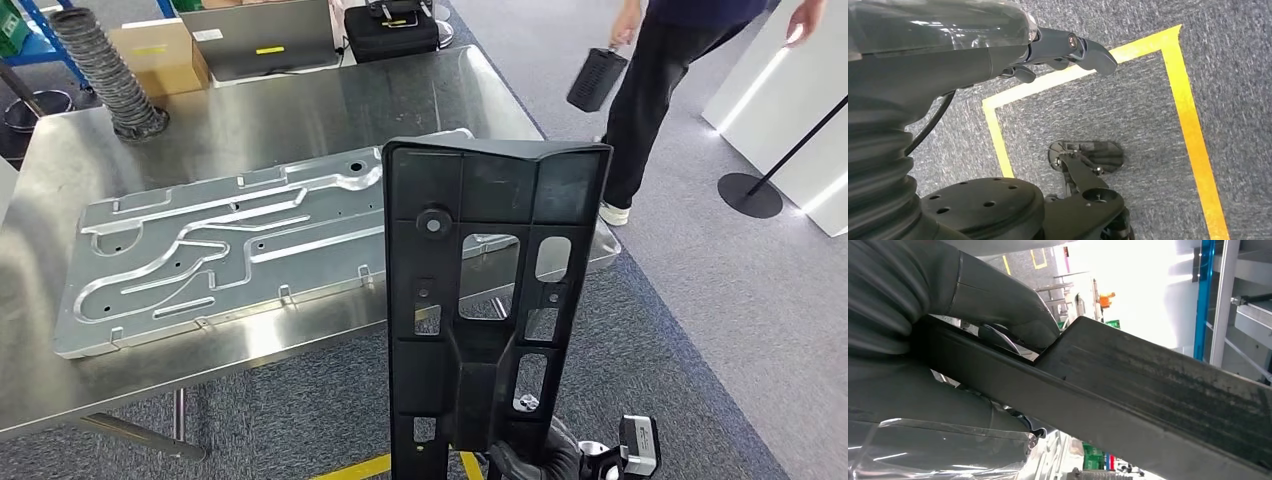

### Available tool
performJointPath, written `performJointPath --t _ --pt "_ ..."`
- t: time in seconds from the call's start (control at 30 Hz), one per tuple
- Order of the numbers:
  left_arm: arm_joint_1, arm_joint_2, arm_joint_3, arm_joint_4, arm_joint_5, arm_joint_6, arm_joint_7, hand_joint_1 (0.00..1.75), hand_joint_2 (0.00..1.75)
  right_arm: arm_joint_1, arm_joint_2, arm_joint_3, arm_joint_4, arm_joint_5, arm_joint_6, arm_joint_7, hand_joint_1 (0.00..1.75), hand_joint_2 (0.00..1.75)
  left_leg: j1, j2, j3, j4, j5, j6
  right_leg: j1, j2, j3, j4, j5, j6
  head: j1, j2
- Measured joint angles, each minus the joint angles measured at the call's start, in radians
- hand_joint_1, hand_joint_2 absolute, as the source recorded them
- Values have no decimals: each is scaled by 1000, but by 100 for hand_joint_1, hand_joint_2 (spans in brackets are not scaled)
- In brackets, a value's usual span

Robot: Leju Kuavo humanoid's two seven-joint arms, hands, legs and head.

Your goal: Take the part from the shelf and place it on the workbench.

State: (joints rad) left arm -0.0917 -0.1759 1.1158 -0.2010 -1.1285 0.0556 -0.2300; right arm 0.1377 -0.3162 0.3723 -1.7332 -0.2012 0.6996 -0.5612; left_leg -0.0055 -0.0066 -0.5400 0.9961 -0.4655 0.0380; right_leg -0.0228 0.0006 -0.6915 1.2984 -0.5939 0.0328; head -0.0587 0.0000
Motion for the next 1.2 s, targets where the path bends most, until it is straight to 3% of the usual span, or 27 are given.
performJointPath --t 0.07,0.13,0.17,0.27,0.33,0.43,0.47,0.5,0.53,0.6,0.67,0.77,0.83,0.93,0.97,1.0,1.03,1.13,1.2 --pt "0 0 0 0 -1 -1 0 0 175 1 0 0 0 0 0 2 175 175 -1 -2 18 1 -13 -3 0 -1 33 -110 88 -5 0 0" --pt "0 -1 0 0 -2 -2 0 0 175 1 0 0 0 0 0 3 175 175 -5 -3 30 4 -28 -12 5 -1 81 -231 145 -13 0 0" --pt "0 -1 0 0 -2 -3 0 0 175 1 0 0 -1 1 0 4 175 175 -6 -3 32 4 -34 -17 6 -1 93 -261 151 -17 0 0" --pt "-3 -1 0 0 -2 -2 0 0 175 3 0 0 -2 1 0 4 175 175 -6 -1 36 6 -44 -31 6 3 101 -275 142 -28 0 0" --pt "-4 -1 0 0 -2 -1 0 0 175 3 -2 0 -3 -1 0 5 175 175 -5 0 23 49 -74 -44 2 2 111 -283 140 -38 0 0" --pt "-3 -1 0 0 -2 -1 0 0 175 4 -4 0 -4 -7 0 6 175 175 5 1 -75 232 -151 -61 0 -1 119 -287 133 -46 0 0" --pt "-2 -1 0 0 -2 -1 0 0 175 4 -4 0 -4 -10 0 8 175 175 8 1 -106 279 -158 -64 0 -1 121 -287 131 -46 0 0" --pt "-1 -1 0 0 -2 -1 0 0 175 4 -4 0 -3 -13 0 10 175 175 10 1 -122 292 -145 -67 -1 -1 124 -286 128 -45 0 0" --pt "0 -1 0 0 -2 -1 0 0 175 3 -4 0 -3 -16 0 13 175 175 13 1 -120 266 -112 -69 -1 0 129 -286 125 -43 0 0" --pt "-1 -1 0 0 -3 -1 0 0 175 -2 -4 -2 -3 -19 0 21 175 175 16 1 -73 137 -27 -67 -2 2 141 -286 117 -37 0 0" --pt "-4 -1 0 0 -5 -1 0 0 175 -10 -4 -5 -3 -21 0 27 175 175 14 0 -34 38 12 -58 0 4 147 -284 111 -27 0 0" --pt "-6 -2 0 0 -7 -2 1 0 175 -19 -4 -10 -3 -25 0 33 175 175 10 -2 -27 16 12 -37 1 4 148 -288 109 -8 0 0" --pt "-8 -2 0 0 -8 -2 1 0 175 -22 -3 -12 -3 -27 0 35 175 175 12 -1 -22 6 18 -23 -2 3 137 -259 89 1 0 0" --pt "-10 -3 0 0 -9 -2 1 0 175 -25 -3 -15 -1 -33 2 38 175 175 9 1 -20 1 18 -10 -3 2 46 -75 1 6 0 0" --pt "-10 -3 0 0 -9 -3 2 0 175 -27 -3 -15 2 -37 5 41 175 175 6 1 -20 1 17 -8 -3 2 15 -18 -15 7 0 0" --pt "-10 -3 0 0 -9 -3 1 0 175 -32 -3 -16 6 -44 10 44 175 175 4 1 -19 2 16 -7 -3 2 -1 6 -12 6 0 0" --pt "-10 -4 0 0 -9 -4 1 0 175 -41 -3 -17 10 -52 14 49 175 175 2 1 -17 3 15 -6 -2 1 4 -12 13 4 0 0" --pt "-12 -6 0 0 -10 -4 1 0 175 -88 -3 -25 24 -73 23 63 175 175 -3 0 -13 9 8 -11 3 0 90 -211 115 -10 0 0" --pt "-15 -9 0 0 -13 -4 2 0 175 -126 -2 -32 35 -84 21 74 175 175 -5 0 -16 13 6 -19 10 1 115 -275 131 -18 0 0"
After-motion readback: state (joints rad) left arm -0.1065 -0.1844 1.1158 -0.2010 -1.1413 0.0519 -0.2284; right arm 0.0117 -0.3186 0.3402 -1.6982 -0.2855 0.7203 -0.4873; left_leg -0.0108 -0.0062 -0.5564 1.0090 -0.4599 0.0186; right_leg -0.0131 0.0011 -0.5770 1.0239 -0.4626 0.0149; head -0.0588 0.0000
